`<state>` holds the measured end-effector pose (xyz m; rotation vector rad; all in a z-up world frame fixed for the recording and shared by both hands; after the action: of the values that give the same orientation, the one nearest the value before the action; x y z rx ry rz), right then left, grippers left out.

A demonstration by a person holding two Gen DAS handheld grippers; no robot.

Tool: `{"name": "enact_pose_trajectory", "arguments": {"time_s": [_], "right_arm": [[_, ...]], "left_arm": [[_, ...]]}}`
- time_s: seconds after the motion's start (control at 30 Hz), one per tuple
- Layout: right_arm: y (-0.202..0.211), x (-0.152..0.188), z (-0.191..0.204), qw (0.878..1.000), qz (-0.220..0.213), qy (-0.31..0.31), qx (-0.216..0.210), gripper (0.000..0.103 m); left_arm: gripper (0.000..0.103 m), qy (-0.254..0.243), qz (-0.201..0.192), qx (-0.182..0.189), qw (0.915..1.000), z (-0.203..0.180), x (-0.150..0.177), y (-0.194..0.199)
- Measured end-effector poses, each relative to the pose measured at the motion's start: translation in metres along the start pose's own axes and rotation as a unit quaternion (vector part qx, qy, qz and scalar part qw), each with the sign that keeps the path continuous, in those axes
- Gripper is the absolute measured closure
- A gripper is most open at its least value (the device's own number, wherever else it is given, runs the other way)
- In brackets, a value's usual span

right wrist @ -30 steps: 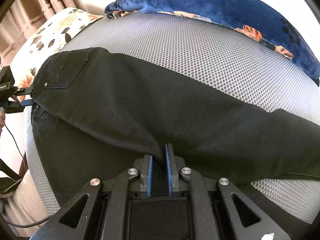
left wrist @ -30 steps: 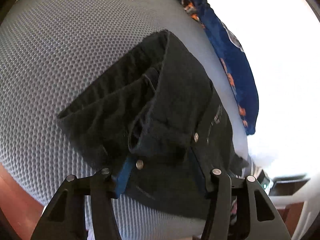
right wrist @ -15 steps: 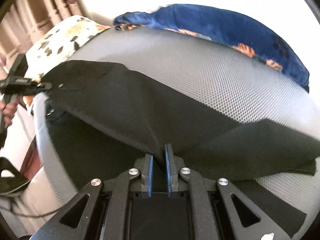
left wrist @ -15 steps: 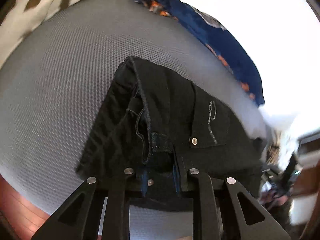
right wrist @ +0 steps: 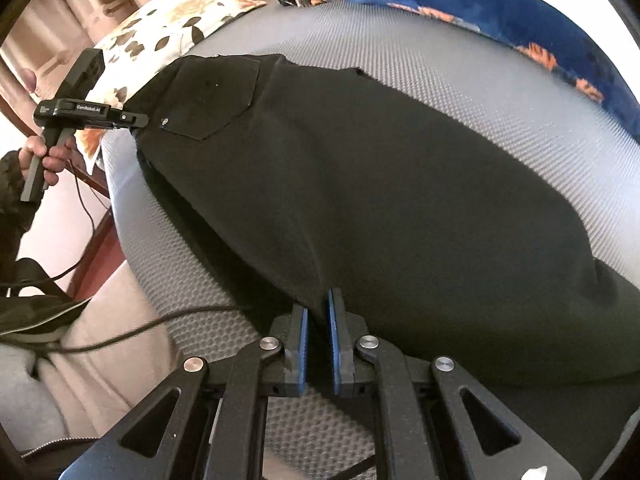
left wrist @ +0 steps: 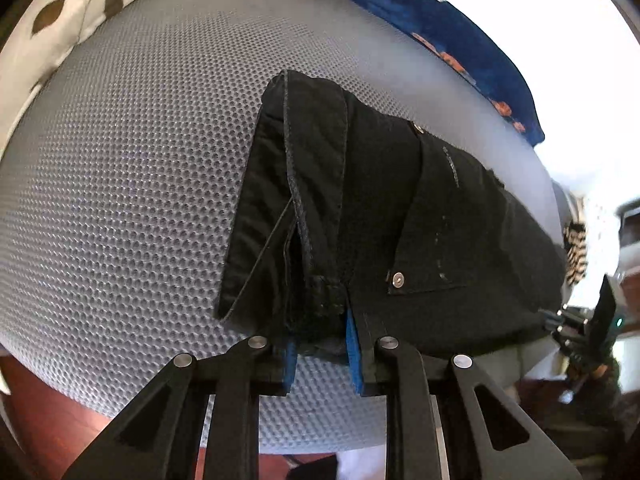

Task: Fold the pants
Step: 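Open both tools and release the folded jeans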

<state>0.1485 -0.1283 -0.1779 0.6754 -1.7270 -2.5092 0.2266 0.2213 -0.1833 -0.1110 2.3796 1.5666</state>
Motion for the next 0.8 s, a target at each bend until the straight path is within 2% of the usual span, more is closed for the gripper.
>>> {"name": "enact_pose_trajectory", "arguments": {"time_s": [0.13, 0.3, 0.37, 0.47, 0.57, 0.7, 0.77, 0.8], "right_arm": [[-0.014, 0.006, -0.003, 1.0, 0.014, -0.01, 0.004, 0.095], [-0.023, 0.006, -0.004, 1.0, 0.015, -0.02, 0.011, 0.094], [-0.023, 0.006, -0.004, 1.0, 0.014, -0.022, 0.01, 0.094], [-0.022, 0.007, -0.005, 1.0, 0.008, -0.026, 0.011, 0.093], [-0.02, 0.008, -0.007, 0.999, 0.001, -0.031, 0.01, 0.091], [-0.007, 0.011, -0.005, 0.999, -0.008, -0.041, -0.001, 0.066], [0.006, 0.014, -0.004, 0.999, -0.02, -0.042, -0.003, 0.057], [0.013, 0.017, -0.005, 0.999, -0.024, -0.044, -0.004, 0.057]], "left_arm": [[0.078, -0.014, -0.004, -0.02, 0.9997, -0.005, 0.005, -0.006], [0.073, -0.05, -0.019, -0.08, 0.9954, -0.031, 0.003, -0.01], [0.063, -0.051, -0.026, -0.107, 0.9926, -0.04, 0.006, -0.007], [0.058, -0.055, -0.059, -0.128, 0.9885, -0.037, 0.005, 0.003], [0.058, -0.079, -0.101, -0.176, 0.9759, -0.049, 0.009, 0.025], [0.056, -0.113, -0.144, -0.209, 0.9607, -0.051, -0.003, 0.048], [0.055, -0.133, -0.162, -0.222, 0.9521, -0.062, -0.007, 0.057], [0.055, -0.146, -0.169, -0.226, 0.9483, -0.07, -0.007, 0.059]]}}
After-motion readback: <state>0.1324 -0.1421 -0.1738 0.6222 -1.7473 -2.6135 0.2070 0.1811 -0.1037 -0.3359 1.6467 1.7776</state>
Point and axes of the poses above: each gripper's, at about its wrist camera, not at the fingertips, and y roughly against the way its jaws point, z to its left, x to its underside, the point moved 9 cm from there along -y, roughly the way its jaws point, and after that the axes turned 10 degrees about -y, right-handed, at the moved point
